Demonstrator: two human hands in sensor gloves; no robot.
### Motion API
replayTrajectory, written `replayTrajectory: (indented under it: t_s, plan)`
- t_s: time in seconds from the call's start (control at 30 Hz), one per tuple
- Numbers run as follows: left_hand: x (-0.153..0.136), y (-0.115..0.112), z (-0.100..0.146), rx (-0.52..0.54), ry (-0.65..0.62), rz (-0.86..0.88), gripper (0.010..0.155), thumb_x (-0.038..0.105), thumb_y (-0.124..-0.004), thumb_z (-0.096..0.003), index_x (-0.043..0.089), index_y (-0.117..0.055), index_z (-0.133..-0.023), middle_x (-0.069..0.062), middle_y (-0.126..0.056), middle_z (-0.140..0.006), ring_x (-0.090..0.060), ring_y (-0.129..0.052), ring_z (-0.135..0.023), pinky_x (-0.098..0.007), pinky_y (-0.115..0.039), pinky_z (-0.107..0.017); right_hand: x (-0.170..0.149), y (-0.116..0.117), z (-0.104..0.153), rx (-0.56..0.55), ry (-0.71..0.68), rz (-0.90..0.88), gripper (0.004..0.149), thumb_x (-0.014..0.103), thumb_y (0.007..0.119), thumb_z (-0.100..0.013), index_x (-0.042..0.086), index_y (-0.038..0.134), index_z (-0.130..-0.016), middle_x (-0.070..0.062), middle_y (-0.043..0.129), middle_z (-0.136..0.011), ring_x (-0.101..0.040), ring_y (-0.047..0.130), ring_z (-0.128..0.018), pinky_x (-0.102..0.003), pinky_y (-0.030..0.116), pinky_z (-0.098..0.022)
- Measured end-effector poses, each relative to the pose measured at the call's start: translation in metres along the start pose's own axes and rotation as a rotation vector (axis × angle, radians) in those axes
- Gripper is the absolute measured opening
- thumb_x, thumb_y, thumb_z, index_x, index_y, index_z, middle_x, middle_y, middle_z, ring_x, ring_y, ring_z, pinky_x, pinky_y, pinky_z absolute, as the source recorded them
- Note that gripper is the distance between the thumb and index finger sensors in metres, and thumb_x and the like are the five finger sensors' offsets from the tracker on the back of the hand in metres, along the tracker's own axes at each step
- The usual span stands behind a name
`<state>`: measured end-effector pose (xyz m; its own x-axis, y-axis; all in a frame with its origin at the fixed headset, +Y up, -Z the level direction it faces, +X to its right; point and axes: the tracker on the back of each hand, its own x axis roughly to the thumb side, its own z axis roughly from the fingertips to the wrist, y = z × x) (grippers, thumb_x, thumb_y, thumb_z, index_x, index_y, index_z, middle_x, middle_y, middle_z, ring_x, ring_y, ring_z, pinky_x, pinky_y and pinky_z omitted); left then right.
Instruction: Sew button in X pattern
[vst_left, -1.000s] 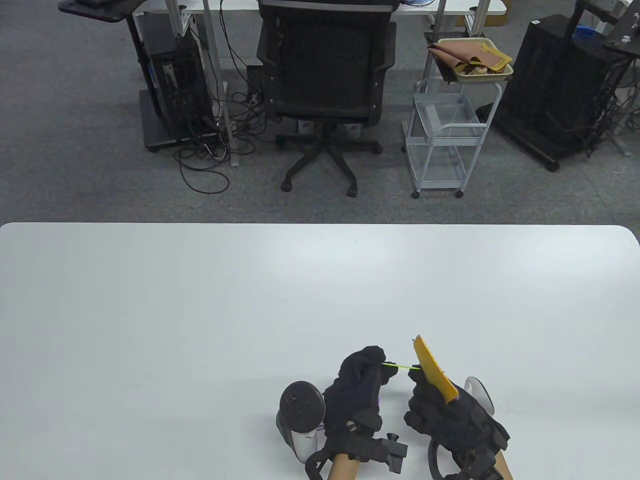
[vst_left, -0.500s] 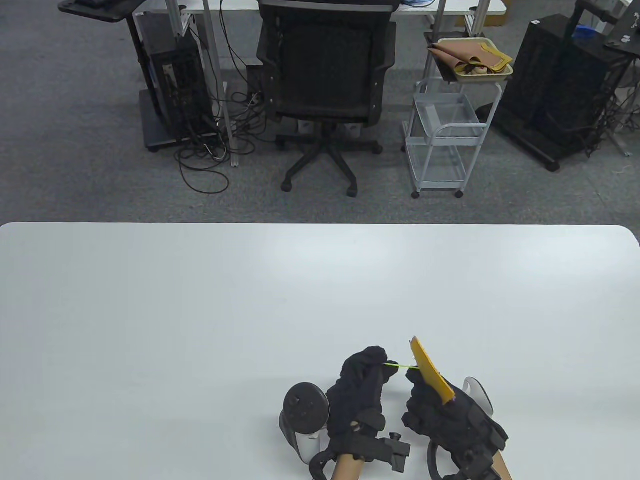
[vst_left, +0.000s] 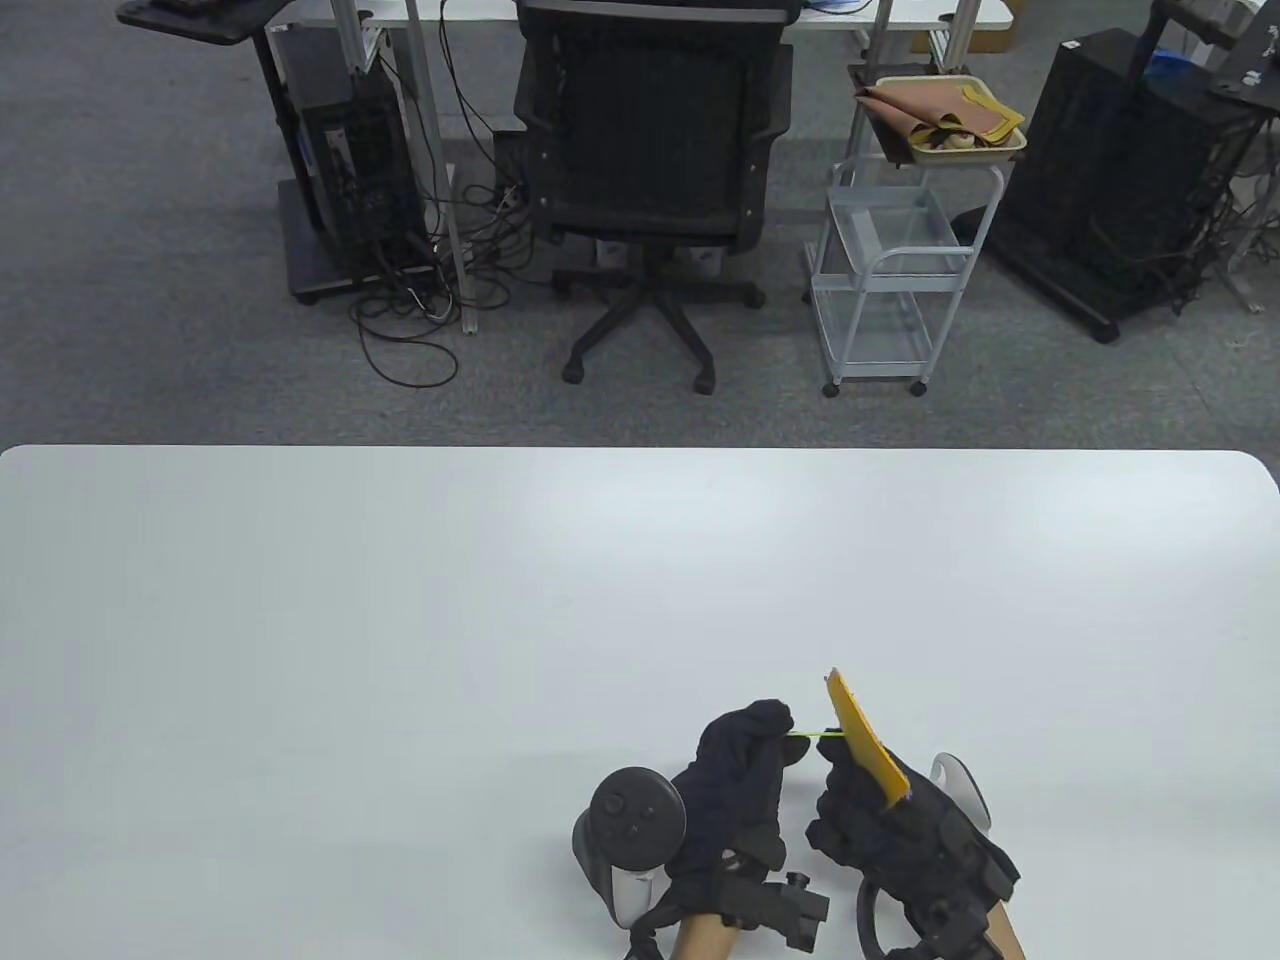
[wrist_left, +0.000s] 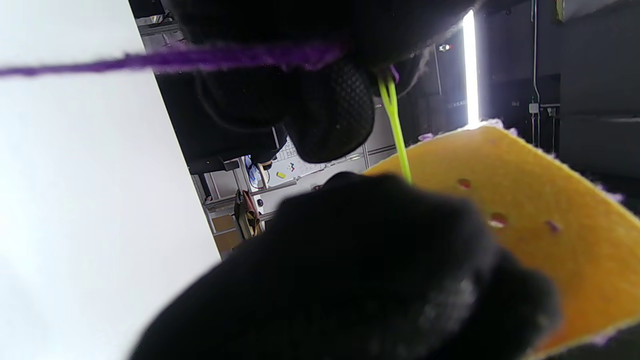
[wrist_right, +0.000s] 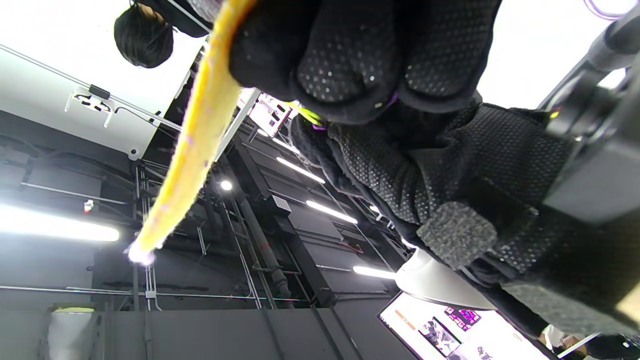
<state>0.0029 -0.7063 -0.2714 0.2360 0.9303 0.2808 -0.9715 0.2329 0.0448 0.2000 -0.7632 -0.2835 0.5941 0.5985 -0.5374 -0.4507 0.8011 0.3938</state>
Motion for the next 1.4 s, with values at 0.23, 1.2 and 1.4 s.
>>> replayTrajectory:
  t_s: [0.23, 1.2, 1.4]
  plan:
    - [0.005, -0.004, 0.0, -0.007, -0.043, -0.138, 0.039, 0.023, -0.073, -0.0522, 0.025, -0.077, -0.091, -0.003, -0.081, -0.086, -0.008, -0.107, -0.064, -0.037, -0.093, -0.053, 0.002, 0.0, 0.0, -0.001, -0.018, 0.004, 0.044, 0.037, 0.045, -0.06, 0.016, 0.045, -0.1, 0.004, 0.081, -0.066, -0.011, 0.083, -0.058, -0.043, 0.072, -0.063]
    - [0.013, -0.003, 0.001, 0.01, -0.121, -0.354, 0.036, 0.032, -0.082, -0.0506, 0.027, -0.083, -0.087, 0.004, -0.099, -0.075, -0.008, -0.112, -0.054, -0.038, -0.094, -0.045, 0.002, -0.001, 0.002, -0.016, 0.0, 0.019, 0.044, 0.037, 0.046, -0.06, 0.016, 0.046, -0.1, 0.003, 0.081, -0.066, -0.012, 0.083, -0.059, -0.044, 0.071, -0.064]
    - [0.013, -0.003, 0.001, 0.014, -0.132, -0.375, 0.036, 0.033, -0.084, -0.0501, 0.027, -0.086, -0.085, 0.005, -0.101, -0.073, -0.007, -0.113, -0.052, -0.037, -0.094, -0.045, 0.001, -0.002, 0.001, -0.023, 0.008, 0.03, 0.044, 0.036, 0.046, -0.06, 0.016, 0.046, -0.1, 0.003, 0.081, -0.066, -0.013, 0.083, -0.059, -0.044, 0.071, -0.063]
